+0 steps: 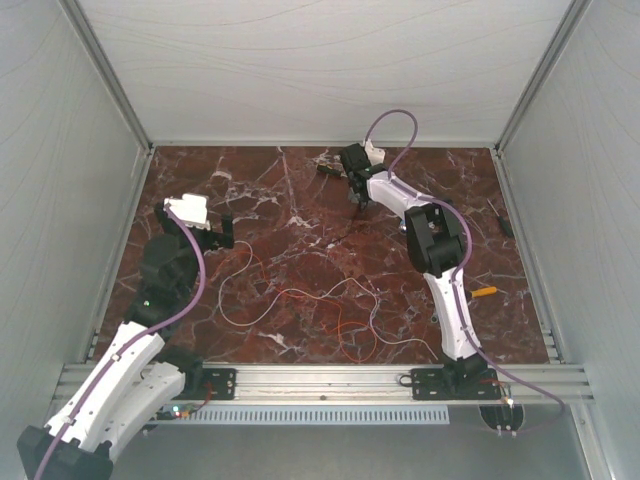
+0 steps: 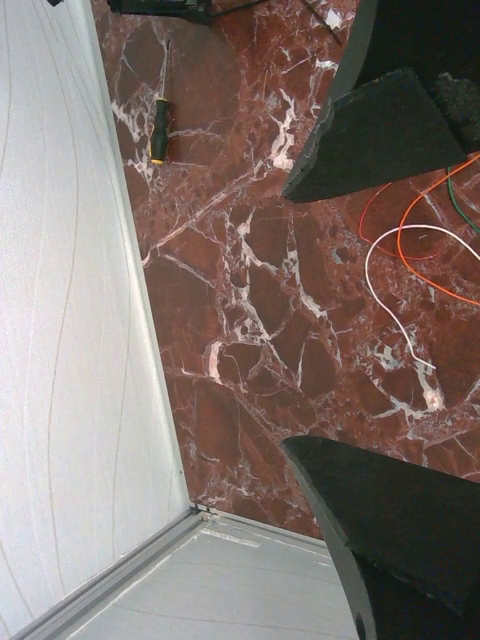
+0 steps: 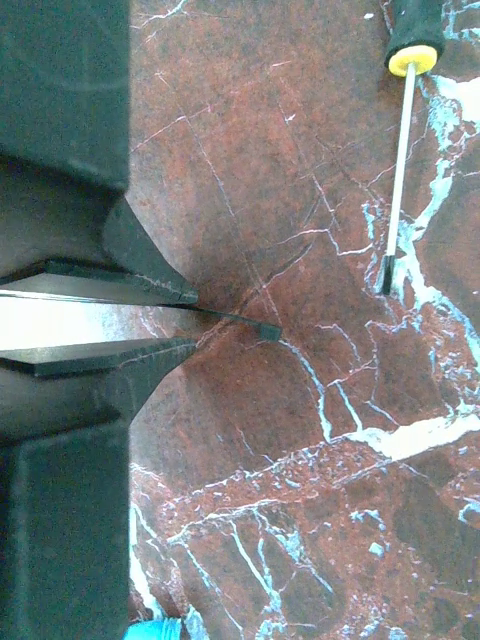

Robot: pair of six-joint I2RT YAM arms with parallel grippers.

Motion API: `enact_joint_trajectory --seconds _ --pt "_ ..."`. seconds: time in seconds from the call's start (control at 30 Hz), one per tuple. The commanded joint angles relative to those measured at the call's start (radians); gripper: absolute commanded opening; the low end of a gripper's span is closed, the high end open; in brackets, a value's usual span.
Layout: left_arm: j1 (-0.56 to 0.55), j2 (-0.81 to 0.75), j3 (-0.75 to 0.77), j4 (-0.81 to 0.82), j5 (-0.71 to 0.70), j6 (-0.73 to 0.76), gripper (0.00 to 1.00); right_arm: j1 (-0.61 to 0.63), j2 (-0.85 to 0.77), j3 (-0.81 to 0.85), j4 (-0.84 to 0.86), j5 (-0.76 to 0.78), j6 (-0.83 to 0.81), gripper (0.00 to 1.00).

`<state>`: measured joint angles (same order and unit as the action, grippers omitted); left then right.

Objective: Zip-tie the wires
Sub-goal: Pick up the ribbon at the center of the board.

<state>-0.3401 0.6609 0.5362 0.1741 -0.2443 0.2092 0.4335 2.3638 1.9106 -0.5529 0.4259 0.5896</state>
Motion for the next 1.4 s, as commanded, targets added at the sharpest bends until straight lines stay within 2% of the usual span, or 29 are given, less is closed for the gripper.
enact_joint_trajectory --seconds 0.0,0.27,0.33,0.5,0.7,1.07,1.23,1.37 --pt "0.003 0.0 0.033 0.031 0.024 0.008 1.0 -0.02 0.072 0.041 -0.052 -0.021 -0.03 0.18" --pt "0.003 0.002 0.034 0.031 0.03 0.009 1.0 -0.03 0.134 0.138 -0.117 -0.015 -0.013 0.16" --pt "0.003 0.002 0.035 0.031 0.031 0.009 1.0 -0.029 0.143 0.142 -0.132 -0.016 -0.007 0.14" --pt "0.002 0.004 0.035 0.031 0.037 0.007 1.0 -0.026 0.152 0.136 -0.135 -0.009 0.004 0.0" --pt "0.003 0.013 0.034 0.03 0.053 0.004 1.0 -0.04 0.118 0.136 -0.11 -0.038 0.026 0.0" --pt "0.002 0.01 0.026 0.045 0.168 -0.015 1.0 -0.081 -0.176 0.065 0.109 -0.23 0.028 0.0" --pt "0.002 0.001 0.021 0.065 0.31 -0.046 1.0 -0.086 -0.308 0.004 0.227 -0.327 0.003 0.0" --pt "0.003 -0.003 0.014 0.103 0.476 -0.125 1.0 -0.084 -0.451 -0.153 0.399 -0.538 0.021 0.0"
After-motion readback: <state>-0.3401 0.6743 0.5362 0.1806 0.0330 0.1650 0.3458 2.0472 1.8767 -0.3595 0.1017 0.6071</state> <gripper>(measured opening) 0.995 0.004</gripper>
